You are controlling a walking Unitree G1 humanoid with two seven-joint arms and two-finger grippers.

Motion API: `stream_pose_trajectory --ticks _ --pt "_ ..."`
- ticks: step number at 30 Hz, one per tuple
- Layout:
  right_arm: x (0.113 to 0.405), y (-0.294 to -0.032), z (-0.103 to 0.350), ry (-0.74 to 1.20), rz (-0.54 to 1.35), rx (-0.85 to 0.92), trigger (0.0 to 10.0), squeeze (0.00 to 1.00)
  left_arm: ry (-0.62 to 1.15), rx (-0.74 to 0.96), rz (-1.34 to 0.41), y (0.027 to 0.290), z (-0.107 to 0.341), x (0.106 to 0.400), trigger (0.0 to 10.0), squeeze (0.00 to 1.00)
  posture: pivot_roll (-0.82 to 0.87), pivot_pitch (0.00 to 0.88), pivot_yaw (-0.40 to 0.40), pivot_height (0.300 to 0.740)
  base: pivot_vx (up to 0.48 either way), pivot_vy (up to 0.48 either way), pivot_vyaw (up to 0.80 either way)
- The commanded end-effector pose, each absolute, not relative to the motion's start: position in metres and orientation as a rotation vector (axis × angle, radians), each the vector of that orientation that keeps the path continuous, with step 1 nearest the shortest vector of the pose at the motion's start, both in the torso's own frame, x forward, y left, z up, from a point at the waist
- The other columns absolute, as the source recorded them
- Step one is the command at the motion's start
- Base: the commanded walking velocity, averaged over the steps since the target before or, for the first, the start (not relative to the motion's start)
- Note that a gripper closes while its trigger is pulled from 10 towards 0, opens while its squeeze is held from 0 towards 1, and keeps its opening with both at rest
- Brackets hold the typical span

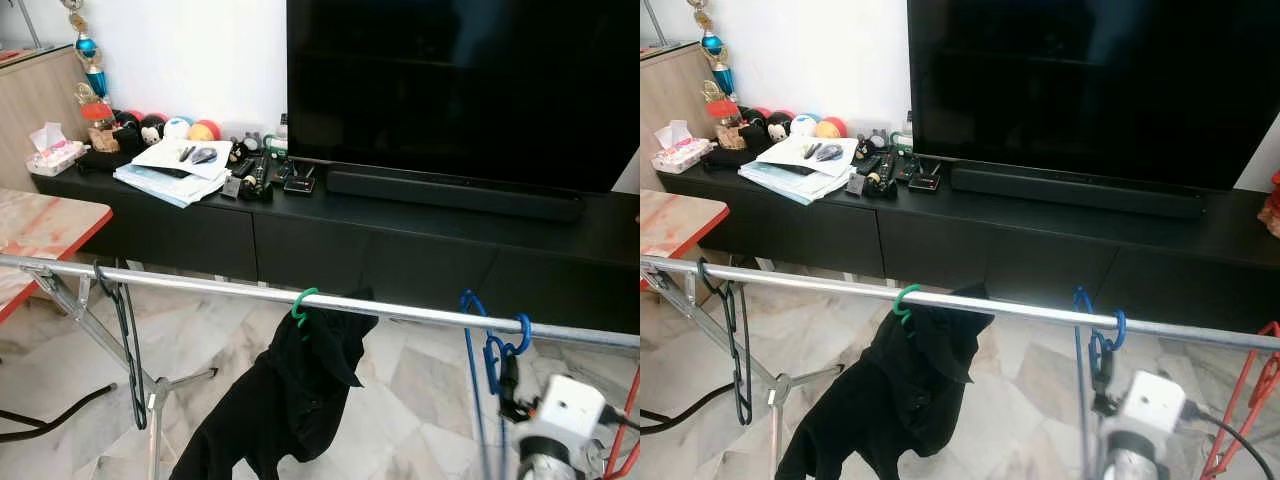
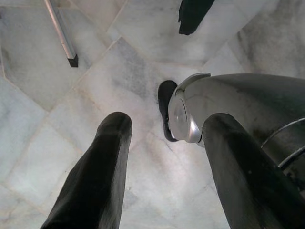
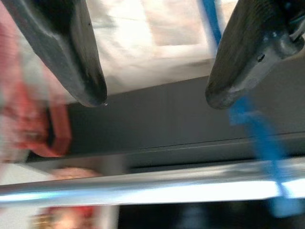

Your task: Hang hanger

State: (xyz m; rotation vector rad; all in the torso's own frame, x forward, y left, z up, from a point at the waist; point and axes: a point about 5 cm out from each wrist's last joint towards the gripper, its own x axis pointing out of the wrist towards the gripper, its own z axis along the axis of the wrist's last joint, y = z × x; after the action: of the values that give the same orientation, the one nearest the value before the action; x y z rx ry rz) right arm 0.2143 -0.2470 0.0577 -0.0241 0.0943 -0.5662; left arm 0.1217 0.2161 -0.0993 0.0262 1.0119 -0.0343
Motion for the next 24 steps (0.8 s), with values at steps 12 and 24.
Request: stream_pose_trajectory --ticks 12,24 --pt "0.193 -0.260 0.040 0.254 -0.750 0.027 10.0 0.00 1.036 0.041 -0.020 0.227 -0.099 0.115 10.0 0.00 0.14 0.000 -0.017 0.740 0.000 0.000 0.00" --pt "0.185 -0.226 0.015 0.413 -0.463 0.056 10.0 0.00 1.026 0.044 -0.031 0.226 -0.099 0.117 10.0 0.00 0.14 0.000 -0.020 0.740 0.000 0.000 0.00"
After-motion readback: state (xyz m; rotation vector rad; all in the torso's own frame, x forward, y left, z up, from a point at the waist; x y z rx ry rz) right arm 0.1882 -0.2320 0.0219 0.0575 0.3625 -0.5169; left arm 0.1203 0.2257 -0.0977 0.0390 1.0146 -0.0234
